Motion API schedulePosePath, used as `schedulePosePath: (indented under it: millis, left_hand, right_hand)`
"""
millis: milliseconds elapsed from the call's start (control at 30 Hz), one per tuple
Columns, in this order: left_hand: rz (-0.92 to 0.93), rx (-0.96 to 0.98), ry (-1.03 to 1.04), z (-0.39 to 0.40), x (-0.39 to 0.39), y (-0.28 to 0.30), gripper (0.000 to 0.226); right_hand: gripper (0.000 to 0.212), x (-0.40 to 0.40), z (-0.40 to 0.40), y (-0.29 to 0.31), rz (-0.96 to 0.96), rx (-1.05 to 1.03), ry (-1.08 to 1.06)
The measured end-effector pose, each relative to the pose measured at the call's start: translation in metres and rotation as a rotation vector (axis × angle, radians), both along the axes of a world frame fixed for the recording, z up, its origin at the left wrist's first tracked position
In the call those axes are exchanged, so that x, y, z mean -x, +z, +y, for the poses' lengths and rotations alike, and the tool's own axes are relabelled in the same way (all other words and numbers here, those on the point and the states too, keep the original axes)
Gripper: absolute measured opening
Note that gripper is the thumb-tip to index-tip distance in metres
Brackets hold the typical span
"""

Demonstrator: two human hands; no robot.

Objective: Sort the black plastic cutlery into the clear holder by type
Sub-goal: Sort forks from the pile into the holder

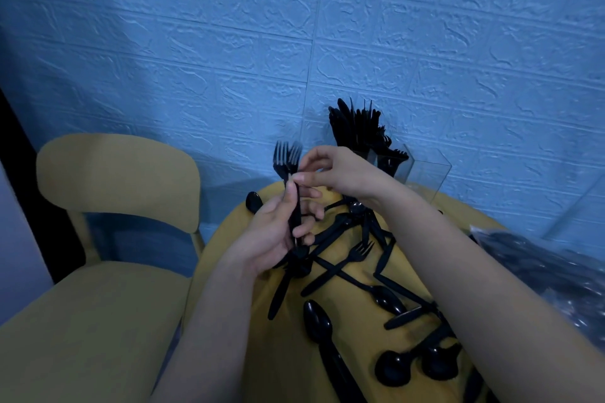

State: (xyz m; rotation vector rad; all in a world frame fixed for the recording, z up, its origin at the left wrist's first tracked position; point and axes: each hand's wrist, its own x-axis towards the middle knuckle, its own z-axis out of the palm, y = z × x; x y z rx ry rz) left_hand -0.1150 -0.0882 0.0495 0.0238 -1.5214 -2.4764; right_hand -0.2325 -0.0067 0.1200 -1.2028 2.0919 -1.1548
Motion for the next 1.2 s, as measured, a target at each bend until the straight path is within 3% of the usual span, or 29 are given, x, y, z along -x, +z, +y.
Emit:
schedulePosePath:
  millis: [67,233,433,500,600,667,767,833,1033,1133,1200]
  left_hand:
    - [-0.014,0.031,-0.061,0.002,0.000,0.000,0.041]
    - [-0.026,0.008,-0.126,0.002,-0.001,0.000,0.034]
    - [-0.092,0.138,-0.082,0.006,0.000,-0.002,0.020]
    - [-0.124,0.136,-0.020,0.005,0.001,-0.003,0.021]
    - [-0.158,0.036,0.098,0.000,0.003,-0.004,0.022]
    - [-0.165,-0.023,0.141,-0.001,0.004,-0.004,0.022]
    - [-0.169,-0.062,0.171,-0.001,0.005,-0.002,0.023]
    - [-0.174,-0.081,0.190,0.000,0.006,-0.001,0.024]
    - [-0.172,-0.086,0.209,-0.001,0.005,-0.002,0.025]
    - [-0.151,-0.083,0.204,0.000,0.004,0.000,0.025]
    - [-0.147,-0.023,0.174,0.002,0.004,0.001,0.025]
  right_hand:
    - [0.017,0.000,0.002,-0.003,-0.117,0.032,0.001]
    - [0.028,-0.002,0.009,-0.006,-0.180,0.166,-0.119]
    - [0.011,0.000,0.034,-0.015,0.015,0.210,-0.234]
    - [0.009,0.005,0.049,-0.021,0.210,0.048,-0.311]
    - [0.019,0.014,0.074,-0.035,0.409,-0.429,-0.374]
    - [0.037,0.016,0.080,-0.045,0.383,-0.667,-0.414]
    - [0.055,0.016,0.077,-0.054,0.301,-0.763,-0.383]
    - [0.054,0.018,0.075,-0.060,0.270,-0.757,-0.377]
    - [0.009,0.021,0.086,-0.046,0.154,-0.584,-0.325]
    - [0.010,0.017,0.096,-0.022,0.249,-0.410,-0.303]
    - [0.013,0.009,0.094,-0.009,0.298,-0.172,-0.302]
